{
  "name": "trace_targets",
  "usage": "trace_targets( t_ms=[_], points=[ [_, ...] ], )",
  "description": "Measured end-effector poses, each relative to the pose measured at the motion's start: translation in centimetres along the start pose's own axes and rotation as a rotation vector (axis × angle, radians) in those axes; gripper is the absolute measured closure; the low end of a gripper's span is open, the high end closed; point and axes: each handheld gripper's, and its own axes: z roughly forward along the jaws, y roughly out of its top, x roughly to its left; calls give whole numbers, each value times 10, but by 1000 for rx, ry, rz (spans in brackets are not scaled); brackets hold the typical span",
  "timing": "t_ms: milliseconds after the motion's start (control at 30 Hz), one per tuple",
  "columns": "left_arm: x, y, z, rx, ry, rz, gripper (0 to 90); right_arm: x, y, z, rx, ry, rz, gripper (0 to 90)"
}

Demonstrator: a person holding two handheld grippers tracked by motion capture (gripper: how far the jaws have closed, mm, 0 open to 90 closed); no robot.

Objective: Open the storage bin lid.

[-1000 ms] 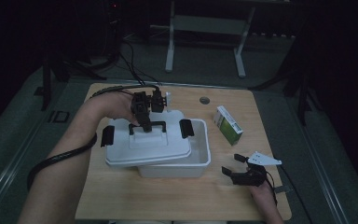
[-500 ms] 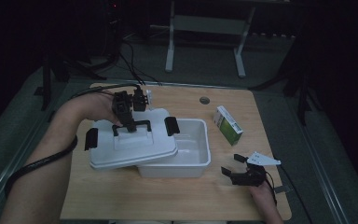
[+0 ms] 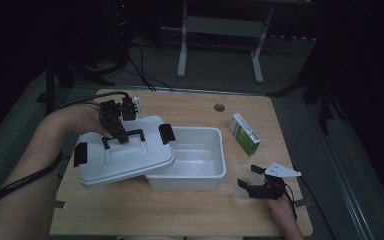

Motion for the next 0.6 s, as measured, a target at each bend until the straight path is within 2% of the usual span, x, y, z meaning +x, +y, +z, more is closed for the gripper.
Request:
trace_targets(
  t_ms=[167,233,433,500,533,600],
  points=[
    [1,-12,0,-5,2,-19,838,0,0,0,2,-1,-3,136],
    [2,-25,1,-6,1,-46,838,0,0,0,2,-2,-2,136],
    [4,-48,5,-6,2,-88,838,0,0,1,4,-2,-6,136],
    [5,-51,5,-10,-1,-95,838,0,0,1,5,-4,-6,136],
    [5,-59,6,-16,-2,-118,838,0,0,1,5,-3,-5,137],
    [5,-67,7,-24,-1,-130,838,1,0,1,5,-4,-4,137]
  ],
)
